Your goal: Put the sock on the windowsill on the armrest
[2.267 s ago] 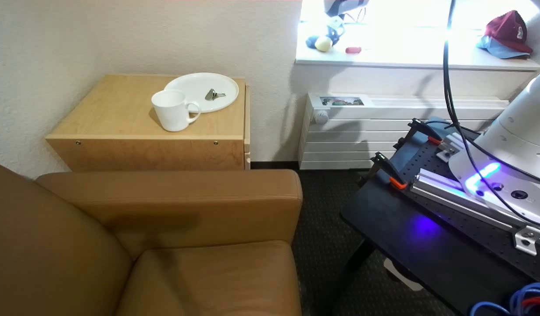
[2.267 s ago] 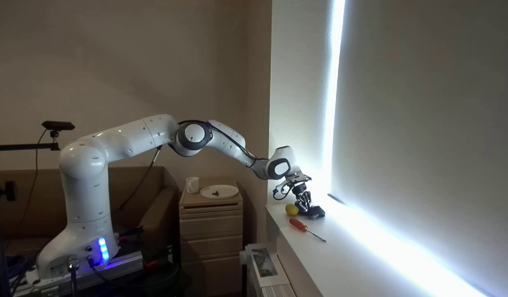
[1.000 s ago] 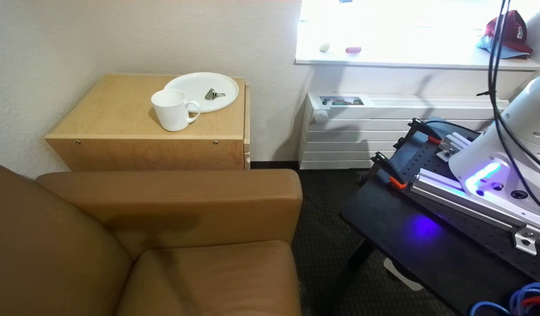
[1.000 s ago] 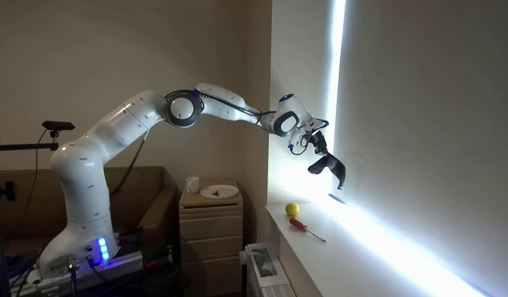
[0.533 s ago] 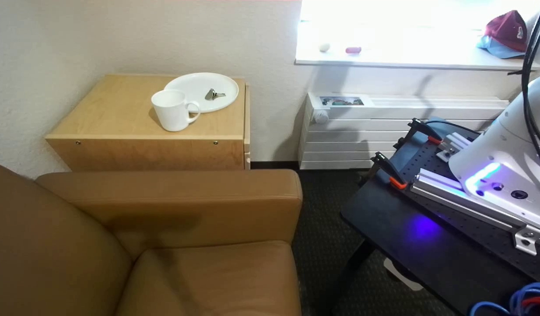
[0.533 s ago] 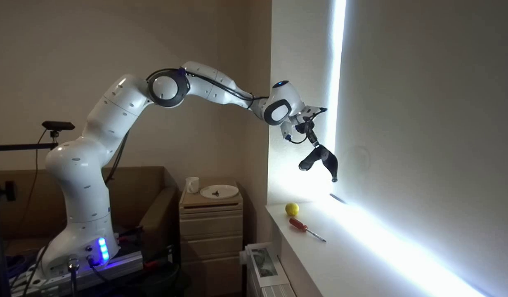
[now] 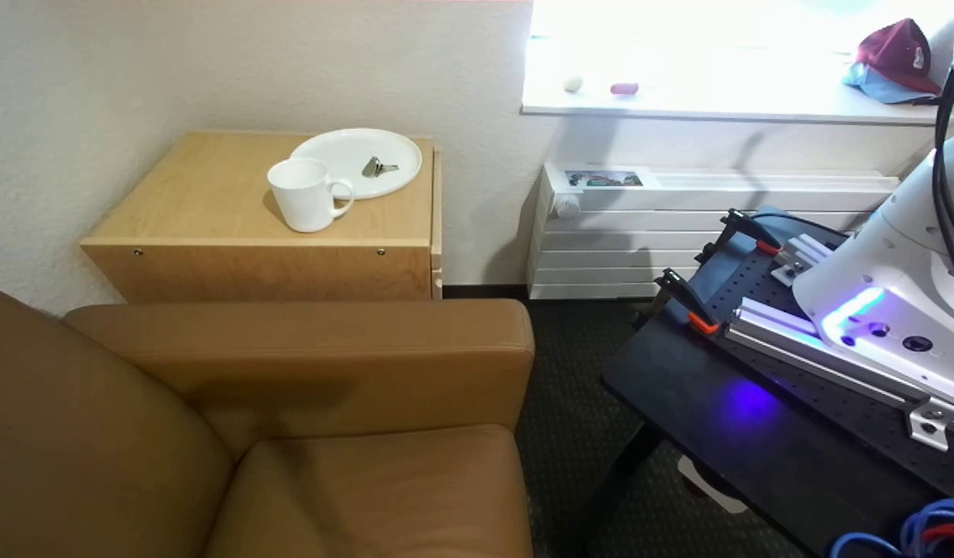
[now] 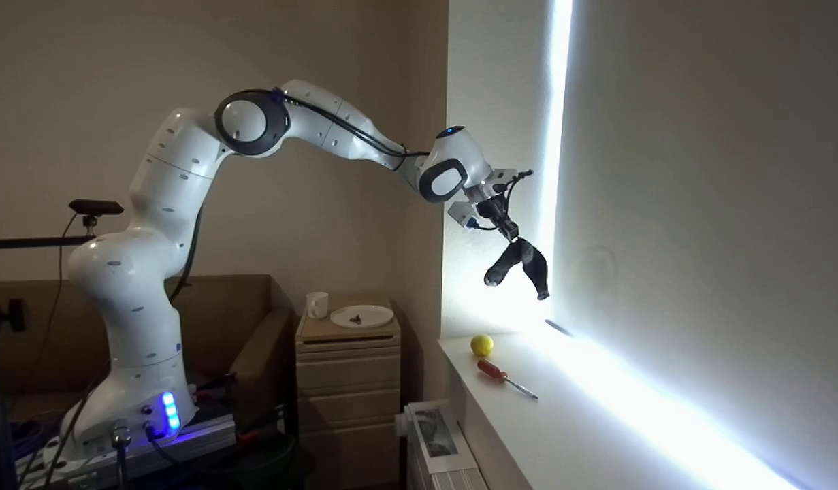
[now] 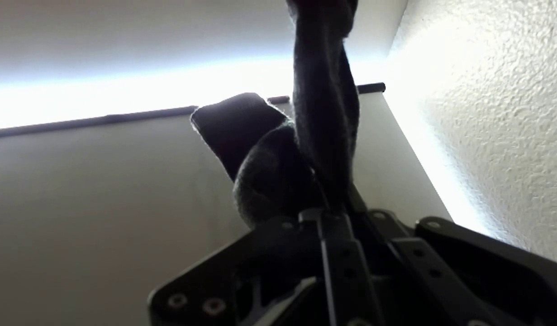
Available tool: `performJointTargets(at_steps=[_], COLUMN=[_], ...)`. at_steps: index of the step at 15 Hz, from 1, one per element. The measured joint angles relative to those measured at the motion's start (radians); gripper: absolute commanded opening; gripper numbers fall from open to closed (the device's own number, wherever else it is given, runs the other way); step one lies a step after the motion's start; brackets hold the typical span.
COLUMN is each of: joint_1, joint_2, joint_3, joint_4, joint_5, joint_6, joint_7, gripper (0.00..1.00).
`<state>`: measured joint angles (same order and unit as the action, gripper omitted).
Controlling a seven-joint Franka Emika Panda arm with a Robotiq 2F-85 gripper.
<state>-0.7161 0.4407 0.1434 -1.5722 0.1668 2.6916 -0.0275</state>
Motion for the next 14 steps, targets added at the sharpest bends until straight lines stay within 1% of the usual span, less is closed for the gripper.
performJointTargets(at_steps=[1,2,4,5,9,14], joint_1=[0.011,0.040,0.122,0.158,0.265,0.357], joint_2=[0.000,0.003,0.028,0.034,0.021,-0.048], joint_3=[-0.012,-0.042,-0.102,-0.116,-0.124,-0.123], joint_4=[-0.001,-0.002,0.017,-0.008,-0.209,-0.477], joint_5=[0.013,0.001,-0.036,-0.037,-0.032,-0.055], joint_6=[-0.014,-0.036,-0.094,-0.091,-0.064,-0.027], joint_7=[-0.008,-0.028,-0.042,-0.063,-0.183,-0.334], gripper=[0.01,0.01,0.01,0.01,0.01,0.01])
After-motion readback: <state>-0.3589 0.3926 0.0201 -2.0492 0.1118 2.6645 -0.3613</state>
